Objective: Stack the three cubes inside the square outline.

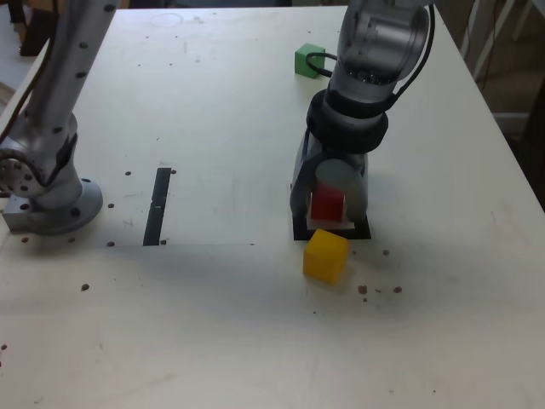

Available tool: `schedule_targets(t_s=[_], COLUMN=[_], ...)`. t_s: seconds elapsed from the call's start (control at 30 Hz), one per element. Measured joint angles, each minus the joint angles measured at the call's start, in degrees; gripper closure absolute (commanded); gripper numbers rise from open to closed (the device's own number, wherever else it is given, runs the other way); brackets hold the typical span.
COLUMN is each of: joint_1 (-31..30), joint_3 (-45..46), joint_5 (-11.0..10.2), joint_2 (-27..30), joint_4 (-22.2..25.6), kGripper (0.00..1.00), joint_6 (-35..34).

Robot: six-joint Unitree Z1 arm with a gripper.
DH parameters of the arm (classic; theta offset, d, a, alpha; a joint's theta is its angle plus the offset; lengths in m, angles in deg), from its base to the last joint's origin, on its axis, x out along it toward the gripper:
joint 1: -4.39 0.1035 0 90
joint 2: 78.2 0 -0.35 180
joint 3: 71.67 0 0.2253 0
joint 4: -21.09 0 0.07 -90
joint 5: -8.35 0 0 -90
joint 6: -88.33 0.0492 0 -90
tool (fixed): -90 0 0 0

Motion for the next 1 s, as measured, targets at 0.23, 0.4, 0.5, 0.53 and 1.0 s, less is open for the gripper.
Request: schedule_targets(t_s=[0.23, 0.4, 0.5, 0.53, 1.0], joint_1=[0.01, 0.01, -0.13, -0.40, -9.47], joint_3=[0.27, 0.46, -0.07, -0.76, -6.48], joint_5=[-0.62, -0.26, -0.26, -0.26, -1.66], joint_2=[1.34, 1.83, 3.73, 4.55, 8.89], joint_4=[2.94, 3.07, 3.48, 3.68, 9.25], kGripper=[0.01, 0.01, 0.01, 0.01, 0.01], joint_6=[-0.33, -0.36, -0.21, 0.09, 3.28])
